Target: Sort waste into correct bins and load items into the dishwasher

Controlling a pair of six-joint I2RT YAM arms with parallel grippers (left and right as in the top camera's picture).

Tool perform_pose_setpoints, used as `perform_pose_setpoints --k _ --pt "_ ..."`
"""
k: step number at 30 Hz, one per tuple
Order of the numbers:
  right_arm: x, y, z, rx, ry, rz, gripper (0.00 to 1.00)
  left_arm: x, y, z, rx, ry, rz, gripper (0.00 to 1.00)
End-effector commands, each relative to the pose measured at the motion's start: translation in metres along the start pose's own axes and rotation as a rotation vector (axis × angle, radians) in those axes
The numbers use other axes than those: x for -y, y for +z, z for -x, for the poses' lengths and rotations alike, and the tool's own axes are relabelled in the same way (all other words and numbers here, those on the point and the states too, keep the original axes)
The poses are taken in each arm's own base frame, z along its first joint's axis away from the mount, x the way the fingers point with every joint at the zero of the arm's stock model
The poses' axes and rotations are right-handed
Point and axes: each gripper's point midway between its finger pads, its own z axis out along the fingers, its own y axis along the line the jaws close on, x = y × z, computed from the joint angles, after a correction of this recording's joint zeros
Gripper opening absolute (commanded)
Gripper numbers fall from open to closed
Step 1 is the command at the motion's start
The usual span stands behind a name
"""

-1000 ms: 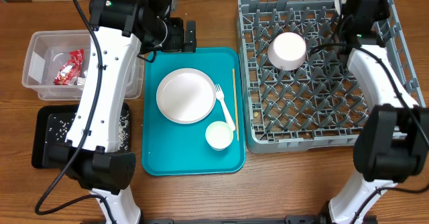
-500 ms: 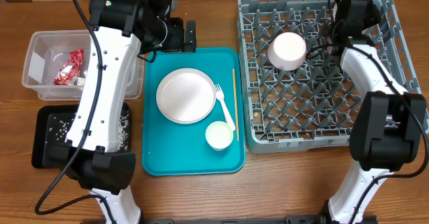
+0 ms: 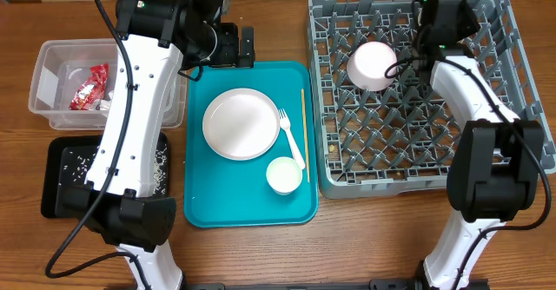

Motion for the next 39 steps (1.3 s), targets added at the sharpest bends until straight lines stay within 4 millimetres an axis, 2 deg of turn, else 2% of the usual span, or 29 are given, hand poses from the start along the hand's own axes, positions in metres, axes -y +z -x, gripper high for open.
perform_pose_setpoints --k 1,6,18,25,29,31,35,38,39 --pt "-0.027 0.000 -0.004 -0.002 -0.018 0.072 0.04 0.002 0.000 0.002 0.006 0.026 0.006 1.00" --pt "-0.034 -0.002 -0.007 -0.018 -0.027 0.093 0.04 0.002 0.000 0.002 0.006 0.026 0.006 1.00" --pt "-0.057 -0.026 0.010 0.004 -0.085 0.109 0.04 0.002 0.000 0.002 0.006 0.026 0.006 1.00" --pt "-0.075 -0.039 0.000 -0.047 -0.176 0.142 0.04 0.002 0.000 0.002 0.006 0.026 0.006 1.00" --pt "-0.086 -0.045 -0.013 -0.090 -0.246 0.186 0.04 0.002 0.000 0.002 0.006 0.026 0.006 1.00" --pt "-0.091 -0.048 -0.019 -0.111 -0.251 0.202 0.16 0.002 0.000 0.002 0.006 0.026 0.006 1.00" --pt "-0.095 -0.051 -0.027 -0.145 -0.199 0.216 0.23 0.002 0.000 0.002 0.006 0.026 0.006 1.00" --pt "-0.097 -0.056 -0.031 -0.168 -0.150 0.224 0.34 0.002 0.000 0.002 0.006 0.026 0.006 1.00" --pt "-0.098 -0.058 -0.033 -0.176 -0.132 0.227 0.41 0.002 0.000 0.002 0.006 0.026 0.006 1.00"
